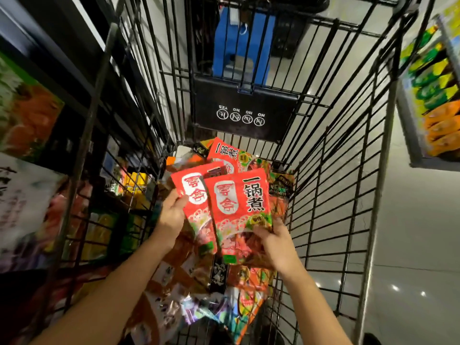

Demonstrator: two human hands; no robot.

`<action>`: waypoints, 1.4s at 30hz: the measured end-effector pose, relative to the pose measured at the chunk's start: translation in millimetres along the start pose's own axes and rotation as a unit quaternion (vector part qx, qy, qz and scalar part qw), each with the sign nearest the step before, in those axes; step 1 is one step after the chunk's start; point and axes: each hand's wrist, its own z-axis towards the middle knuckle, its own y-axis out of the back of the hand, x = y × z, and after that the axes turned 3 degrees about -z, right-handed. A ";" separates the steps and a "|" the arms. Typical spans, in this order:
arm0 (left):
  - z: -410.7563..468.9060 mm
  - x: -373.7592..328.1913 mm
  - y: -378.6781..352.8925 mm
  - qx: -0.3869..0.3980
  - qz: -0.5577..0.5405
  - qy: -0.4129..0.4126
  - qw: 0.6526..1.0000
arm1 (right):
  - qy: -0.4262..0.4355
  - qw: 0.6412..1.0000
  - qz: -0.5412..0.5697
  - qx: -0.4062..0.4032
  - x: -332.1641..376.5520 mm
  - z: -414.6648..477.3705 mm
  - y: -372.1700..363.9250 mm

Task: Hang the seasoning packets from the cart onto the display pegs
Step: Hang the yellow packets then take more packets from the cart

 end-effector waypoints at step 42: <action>-24.6 19.6 -21.7 0.068 0.117 0.117 0.984 | -0.091 0.980 0.177 -0.002 -30.2 13.4 -32.2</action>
